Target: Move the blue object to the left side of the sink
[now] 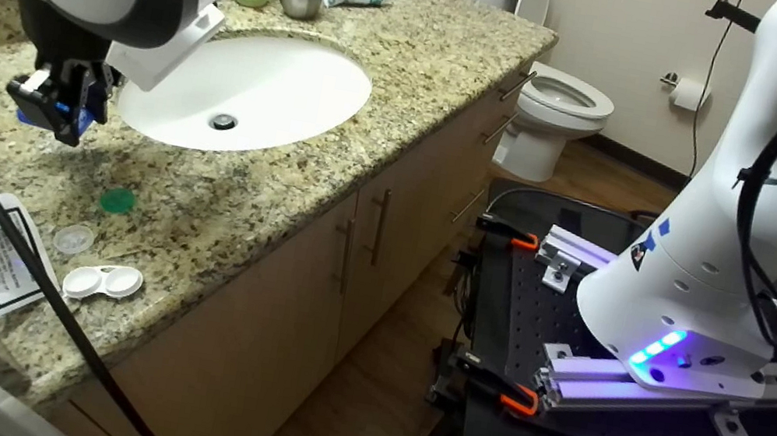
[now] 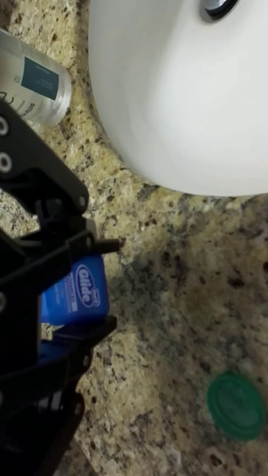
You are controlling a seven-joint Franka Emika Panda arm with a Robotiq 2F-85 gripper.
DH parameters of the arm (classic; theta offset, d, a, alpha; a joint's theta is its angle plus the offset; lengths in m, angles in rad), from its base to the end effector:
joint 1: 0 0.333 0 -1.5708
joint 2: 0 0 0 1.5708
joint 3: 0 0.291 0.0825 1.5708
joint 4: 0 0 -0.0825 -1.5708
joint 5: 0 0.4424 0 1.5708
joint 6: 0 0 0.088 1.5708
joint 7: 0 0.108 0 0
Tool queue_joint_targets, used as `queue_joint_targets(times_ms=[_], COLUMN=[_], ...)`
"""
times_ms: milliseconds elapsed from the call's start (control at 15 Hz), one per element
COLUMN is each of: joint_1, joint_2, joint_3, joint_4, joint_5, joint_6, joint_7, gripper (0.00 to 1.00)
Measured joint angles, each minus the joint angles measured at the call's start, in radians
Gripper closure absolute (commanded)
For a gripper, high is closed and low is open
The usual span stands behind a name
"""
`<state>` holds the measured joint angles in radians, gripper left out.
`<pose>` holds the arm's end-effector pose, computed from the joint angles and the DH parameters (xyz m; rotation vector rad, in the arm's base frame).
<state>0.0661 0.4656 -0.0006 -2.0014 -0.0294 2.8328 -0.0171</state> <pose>0.6644 0.0451 0.1926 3.0793 0.1681 0.5707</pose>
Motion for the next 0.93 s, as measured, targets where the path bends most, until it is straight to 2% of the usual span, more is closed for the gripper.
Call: queue_joint_targets(times_ms=[67,133,200,333,600,800,933], joint_1=[-0.002,-0.002,-0.001,0.004,0.022,0.03,0.022], joint_2=[0.008,0.018,0.028,0.043,0.046,0.034,0.007], joint_3=[0.004,0.008,0.012,0.01,-0.025,-0.035,-0.008], joint_4=[0.0,0.0,0.0,0.001,0.002,0.008,0.007], joint_5=[0.005,0.006,0.006,0.005,0.0,0.001,0.023], joint_6=[0.026,0.05,0.072,0.085,0.068,-0.001,-0.036], joint_7=[0.0,0.0,0.0,0.014,0.07,0.096,0.094], gripper=[0.8,0.71,0.31,0.3,0.03,0.0,0.0])
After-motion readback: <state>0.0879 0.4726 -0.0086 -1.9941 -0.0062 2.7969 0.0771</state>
